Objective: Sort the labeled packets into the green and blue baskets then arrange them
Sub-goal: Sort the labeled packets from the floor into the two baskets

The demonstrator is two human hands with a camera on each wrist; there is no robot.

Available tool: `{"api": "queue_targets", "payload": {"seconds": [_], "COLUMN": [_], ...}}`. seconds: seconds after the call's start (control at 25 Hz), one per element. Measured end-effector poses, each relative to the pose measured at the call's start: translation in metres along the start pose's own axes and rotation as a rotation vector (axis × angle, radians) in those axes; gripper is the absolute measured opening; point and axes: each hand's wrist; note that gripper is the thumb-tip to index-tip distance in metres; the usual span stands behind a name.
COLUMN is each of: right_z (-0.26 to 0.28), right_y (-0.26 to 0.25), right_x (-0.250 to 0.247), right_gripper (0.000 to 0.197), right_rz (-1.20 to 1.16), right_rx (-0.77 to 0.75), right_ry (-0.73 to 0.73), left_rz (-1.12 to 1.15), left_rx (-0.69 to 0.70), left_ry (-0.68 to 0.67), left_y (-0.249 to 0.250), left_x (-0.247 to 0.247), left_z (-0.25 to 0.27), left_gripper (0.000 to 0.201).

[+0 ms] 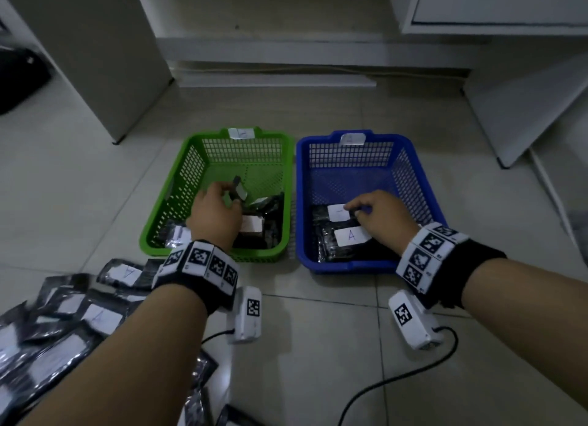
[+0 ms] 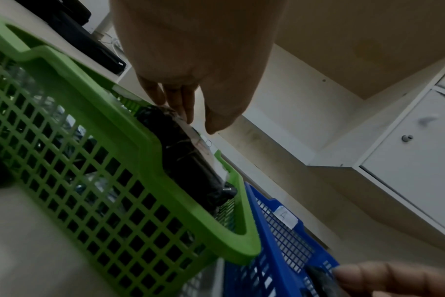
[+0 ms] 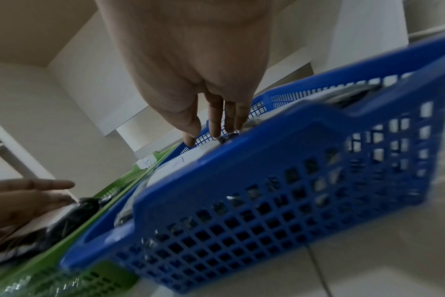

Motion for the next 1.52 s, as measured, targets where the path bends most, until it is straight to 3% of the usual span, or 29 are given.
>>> {"api": "queue_targets", "payload": {"seconds": [0.16, 0.28, 0.4, 0.48, 0.6, 0.72, 0.96, 1.08, 1.24, 1.32, 1.4, 1.52], "right_z": [0.022, 0.045, 0.069, 0.079, 0.08, 0.071, 0.099, 0.131, 0.172, 0.184, 0.192, 0.195], "right_y": [0.008, 0.027, 0.07, 0.109, 0.171, 0.207, 0.199, 0.17, 0.118, 0.091, 0.068, 0.041], "right_x": [-0.014, -0.033, -0.059, -0.071, -0.077, -0.076, -0.054, -0.047, -0.033, -0.022, -0.012, 0.001], "right_gripper": [0.026, 0.03, 0.035, 0.039, 0.051, 0.071, 0.059, 0.045, 0.033, 0.033, 0.033, 0.034], "right_rz": [0.02, -0.009, 0.017, 0.055, 0.176, 0.312, 0.393, 0.177, 0.042, 0.029, 0.031, 0.043], "right_rx": [-0.153, -0.195, -0.08, 0.117, 0.335, 0.297, 0.24, 0.333, 0.365, 0.318, 0.281, 0.242], "right_ry": [0.028, 0.204, 0.491, 0.532, 0.242, -0.019, 0.009, 0.014, -0.156, -0.238, -0.305, -0.35], "left_rz": [-0.046, 0.059, 0.194, 0.213, 0.14, 0.135, 0.182, 0.197, 0.193, 0.173, 0.167, 0.085], "left_rx": [0.109, 0.35, 0.59, 0.686, 0.74, 0.695, 0.756, 0.801, 0.828, 0.872, 0.867, 0.865], "left_ry": [0.068, 0.057, -0.103, -0.197, -0.237, -0.25, -0.312, -0.325, -0.383, -0.463, -0.625, -0.946], "left_y": [0.013, 0.043, 0.071, 0.078, 0.078, 0.079, 0.073, 0.063, 0.024, -0.005, -0.033, -0.065], "left_x": [0.005, 0.017, 0.037, 0.049, 0.063, 0.067, 0.059, 0.045, 0.018, 0.005, -0.01, -0.033], "left_z": [0.025, 0.068, 0.133, 0.172, 0.203, 0.207, 0.201, 0.198, 0.208, 0.209, 0.212, 0.223], "left_gripper": [0.028, 0.023, 0.019, 0.022, 0.041, 0.051, 0.056, 0.05, 0.032, 0.021, 0.019, 0.055]}}
Point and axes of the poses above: each hand's wrist, its own z-axis away from the middle knuckle, its own x-axis out of the palm, y = z × x, and after that the axes turned 13 degrees about y, right-handed
